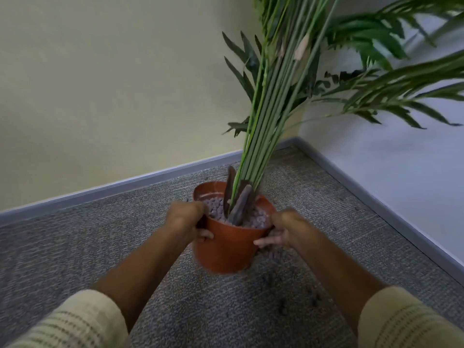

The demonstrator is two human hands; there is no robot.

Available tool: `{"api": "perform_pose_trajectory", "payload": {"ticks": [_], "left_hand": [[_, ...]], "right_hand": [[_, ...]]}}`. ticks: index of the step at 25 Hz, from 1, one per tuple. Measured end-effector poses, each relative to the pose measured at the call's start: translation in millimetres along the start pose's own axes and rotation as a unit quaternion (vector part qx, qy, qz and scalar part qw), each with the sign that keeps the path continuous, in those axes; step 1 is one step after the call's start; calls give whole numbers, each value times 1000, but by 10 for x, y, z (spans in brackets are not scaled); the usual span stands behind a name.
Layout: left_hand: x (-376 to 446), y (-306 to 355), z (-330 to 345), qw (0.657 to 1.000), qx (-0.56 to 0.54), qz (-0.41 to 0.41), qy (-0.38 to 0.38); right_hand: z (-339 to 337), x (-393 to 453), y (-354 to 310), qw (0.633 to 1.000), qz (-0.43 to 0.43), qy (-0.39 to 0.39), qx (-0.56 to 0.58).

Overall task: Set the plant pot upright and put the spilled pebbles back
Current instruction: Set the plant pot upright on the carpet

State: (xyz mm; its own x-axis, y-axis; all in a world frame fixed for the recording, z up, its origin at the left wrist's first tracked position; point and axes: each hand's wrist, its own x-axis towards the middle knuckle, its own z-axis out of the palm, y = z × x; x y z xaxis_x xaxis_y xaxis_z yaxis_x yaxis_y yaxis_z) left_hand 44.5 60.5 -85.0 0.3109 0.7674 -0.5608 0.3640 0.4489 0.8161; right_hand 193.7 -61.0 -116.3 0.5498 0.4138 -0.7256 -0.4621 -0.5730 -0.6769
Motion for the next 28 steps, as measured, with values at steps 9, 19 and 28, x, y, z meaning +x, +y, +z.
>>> {"api": "perform_pose_trajectory", "payload": {"ticks": [9, 19, 28], "left_hand": [[579, 385, 578, 999, -23, 23, -19], [1100, 276, 1320, 995, -80, 47, -31], [1456, 504, 1537, 992, -109, 60, -29]], "right_hand": [[-246, 315, -674, 992, -77, 88, 48], [-683, 1007, -828, 984, -114, 127, 52], [-697, 1397, -1141, 960, -203, 187, 40]]}}
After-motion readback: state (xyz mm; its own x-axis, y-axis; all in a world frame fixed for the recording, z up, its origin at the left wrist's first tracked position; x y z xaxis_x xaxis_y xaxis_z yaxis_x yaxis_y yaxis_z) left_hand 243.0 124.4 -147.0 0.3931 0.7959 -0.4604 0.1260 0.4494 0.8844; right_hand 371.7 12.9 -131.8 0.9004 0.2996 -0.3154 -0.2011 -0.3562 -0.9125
